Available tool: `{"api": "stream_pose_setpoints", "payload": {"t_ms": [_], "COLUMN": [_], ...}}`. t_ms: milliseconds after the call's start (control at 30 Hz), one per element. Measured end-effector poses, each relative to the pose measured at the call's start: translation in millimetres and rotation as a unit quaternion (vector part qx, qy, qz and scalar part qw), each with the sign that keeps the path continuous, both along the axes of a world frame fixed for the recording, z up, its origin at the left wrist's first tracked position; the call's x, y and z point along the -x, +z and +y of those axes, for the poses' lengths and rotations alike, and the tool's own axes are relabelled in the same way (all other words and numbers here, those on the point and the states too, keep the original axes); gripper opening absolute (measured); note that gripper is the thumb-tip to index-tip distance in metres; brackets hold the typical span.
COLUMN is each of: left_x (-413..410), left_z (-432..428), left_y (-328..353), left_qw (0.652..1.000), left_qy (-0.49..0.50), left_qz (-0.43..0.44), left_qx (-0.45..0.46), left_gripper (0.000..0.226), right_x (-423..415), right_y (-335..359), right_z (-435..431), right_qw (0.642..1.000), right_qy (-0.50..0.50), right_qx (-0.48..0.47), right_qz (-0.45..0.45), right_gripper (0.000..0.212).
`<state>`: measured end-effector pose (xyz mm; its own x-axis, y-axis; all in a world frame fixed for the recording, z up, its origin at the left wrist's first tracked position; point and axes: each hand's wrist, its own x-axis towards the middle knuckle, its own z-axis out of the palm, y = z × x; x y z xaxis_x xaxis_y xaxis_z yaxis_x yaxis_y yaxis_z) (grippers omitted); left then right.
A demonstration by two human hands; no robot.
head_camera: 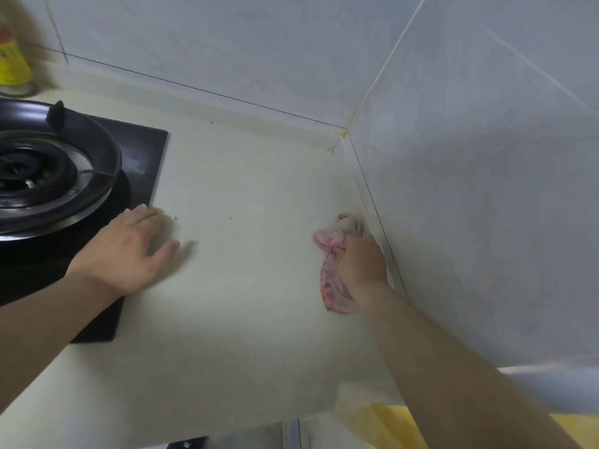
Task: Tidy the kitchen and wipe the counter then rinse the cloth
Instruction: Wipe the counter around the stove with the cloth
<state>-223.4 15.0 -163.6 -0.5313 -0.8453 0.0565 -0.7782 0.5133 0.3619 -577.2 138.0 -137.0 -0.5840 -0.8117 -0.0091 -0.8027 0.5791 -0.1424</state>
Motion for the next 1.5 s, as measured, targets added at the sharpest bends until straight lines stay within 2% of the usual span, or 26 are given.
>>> {"api": "stream_pose_setpoints", "payload": {"t_ms": [133, 233, 300, 400, 533, 567, 600, 700, 767, 867, 1000, 1067, 1100, 1133, 1200, 1233, 1267, 1300, 1333, 1500], "left_x": [1, -1, -1, -2, -4, -4, -2, -1, 0, -1, -2, -3, -3, -3, -2, -2, -1, 0, 0, -2], "left_z": [0, -2, -4, -6, -8, -8, -6, -4, -4, -6, -6, -6, -6, -5, -2, 0, 1, 3, 5, 5], "left_y": [1, -3, -4, -8, -14, -14, -13, -10, -9, -10, -11, -10, -10, -8, -6, -5, -2, 2, 5, 6], "left_qw": [1.000, 1.000, 1.000, 1.000, 1.000, 0.999, 0.999, 0.999, 0.999, 1.000, 1.000, 1.000, 1.000, 1.000, 1.000, 1.000, 1.000, 0.999, 0.999, 0.999], "left_qy": [-0.004, -0.011, -0.008, 0.005, 0.021, 0.024, 0.025, 0.029, 0.028, 0.023, 0.018, 0.017, 0.017, 0.016, 0.014, 0.015, 0.015, 0.015, 0.014, 0.010], "left_qz": [0.002, -0.004, -0.001, 0.004, 0.000, -0.003, -0.004, 0.000, 0.001, 0.003, 0.005, 0.006, 0.008, 0.011, 0.016, 0.018, 0.020, 0.024, 0.029, 0.031], "left_qx": [-0.005, -0.004, -0.005, -0.009, -0.023, -0.022, -0.020, -0.017, -0.015, -0.017, -0.015, -0.016, -0.018, -0.019, -0.017, -0.016, -0.017, -0.019, -0.023, -0.025], "left_gripper": [0.083, 0.080, 0.081, 0.083, 0.087, 0.087, 0.087, 0.088, 0.089, 0.088, 0.087, 0.087, 0.088, 0.089, 0.087, 0.085, 0.084, 0.084, 0.085, 0.093], "right_x": [-31, -51, -61, -63, -59, -58, -57, -53, -53, -45, -29, -29, -27, -23, -11, -7, -2, -2, -5, -5], "right_y": [28, 47, 49, 30, 20, 22, 20, 20, 28, 33, 35, 43, 45, 42, 34, 32, 26, 26, 27, 20], "right_z": [71, 139, 177, 217, 226, 222, 218, 199, 183, 160, 117, 93, 79, 67, 48, 43, 42, 45, 52, 88], "right_qw": [0.998, 0.995, 0.987, 0.986, 0.992, 0.992, 0.991, 0.986, 0.986, 0.986, 0.992, 0.997, 0.992, 0.988, 0.989, 0.994, 0.995, 0.995, 0.996, 0.999], "right_qy": [0.024, -0.045, -0.075, -0.075, -0.073, -0.068, -0.064, -0.069, -0.091, -0.079, -0.054, -0.064, -0.099, -0.121, -0.123, -0.102, -0.080, -0.059, -0.041, 0.023], "right_qx": [0.018, 0.058, 0.096, 0.033, -0.029, -0.025, -0.025, -0.018, -0.040, -0.083, -0.042, 0.009, 0.060, 0.076, 0.076, 0.047, 0.030, 0.015, 0.023, 0.040], "right_qz": [0.064, 0.064, 0.109, 0.143, 0.104, 0.107, 0.116, 0.149, 0.134, 0.119, 0.105, 0.030, -0.040, -0.053, -0.026, -0.004, 0.051, 0.085, 0.080, -0.015], "right_gripper": [0.042, 0.039, 0.039, 0.048, 0.086, 0.089, 0.083, 0.042, 0.030, 0.029, 0.025, 0.022, 0.025, 0.027, 0.024, 0.021, 0.020, 0.024, 0.032, 0.105]}}
